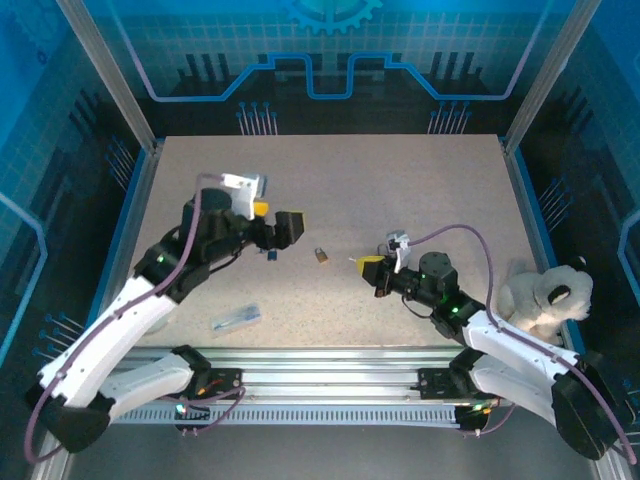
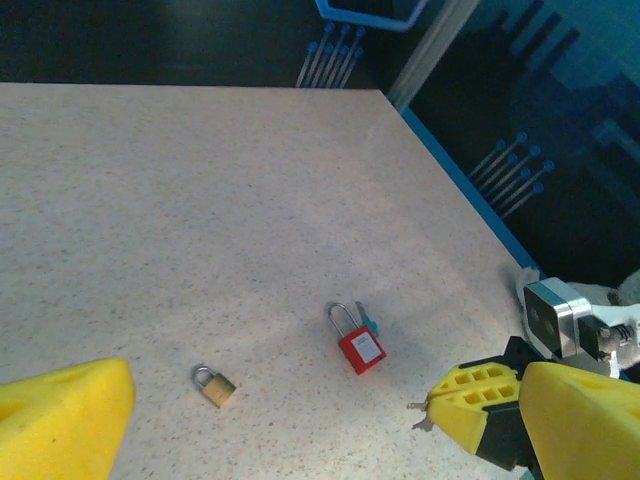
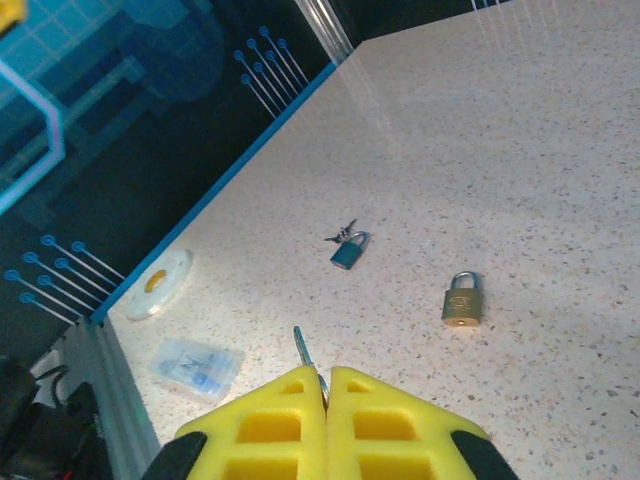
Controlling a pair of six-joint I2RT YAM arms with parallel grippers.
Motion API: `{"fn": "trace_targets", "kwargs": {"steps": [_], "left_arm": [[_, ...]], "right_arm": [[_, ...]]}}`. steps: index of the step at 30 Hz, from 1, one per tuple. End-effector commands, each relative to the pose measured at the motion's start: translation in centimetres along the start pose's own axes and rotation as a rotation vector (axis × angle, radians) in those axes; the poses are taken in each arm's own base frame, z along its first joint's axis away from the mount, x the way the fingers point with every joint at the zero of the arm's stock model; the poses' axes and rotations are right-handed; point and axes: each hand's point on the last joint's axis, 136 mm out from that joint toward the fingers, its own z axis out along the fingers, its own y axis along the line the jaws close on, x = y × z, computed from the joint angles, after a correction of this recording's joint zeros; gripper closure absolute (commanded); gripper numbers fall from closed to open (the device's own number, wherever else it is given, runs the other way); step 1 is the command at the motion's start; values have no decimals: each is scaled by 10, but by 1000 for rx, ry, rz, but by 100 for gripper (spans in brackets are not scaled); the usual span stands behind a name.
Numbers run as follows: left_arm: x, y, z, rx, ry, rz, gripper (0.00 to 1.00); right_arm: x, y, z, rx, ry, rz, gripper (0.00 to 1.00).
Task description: Lock with the key
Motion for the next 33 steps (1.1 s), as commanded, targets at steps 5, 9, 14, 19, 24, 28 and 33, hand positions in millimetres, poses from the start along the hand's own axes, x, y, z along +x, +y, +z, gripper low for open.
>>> {"fn": "trace_targets", "kwargs": {"steps": [5,9,14,19,24,28,33], "left_arm": [[26,41,-43,-153,-89,-31,1],[37,64,-49,-259,-95,3,1],[41,68,-44,-273,-85,8,1],[41,72,-46,-299,-82,21,1],[45,73,-45,-296,-73,17,1],[45,74,-47,-300,-73,17,1],[45,74,-49,-299,-79,16,1]], "right_arm": [[-5,-15,19,143,1,-40,100],[1,-22,39,200,37,-35,100],[15,-31,69,260,87,-22,100],[26,-46,92,298,104,15,100],[32,-62,118,324,144,32,100],[40,-72,136,330,183,37,100],[49,-92,145,360,207,69,100]]}}
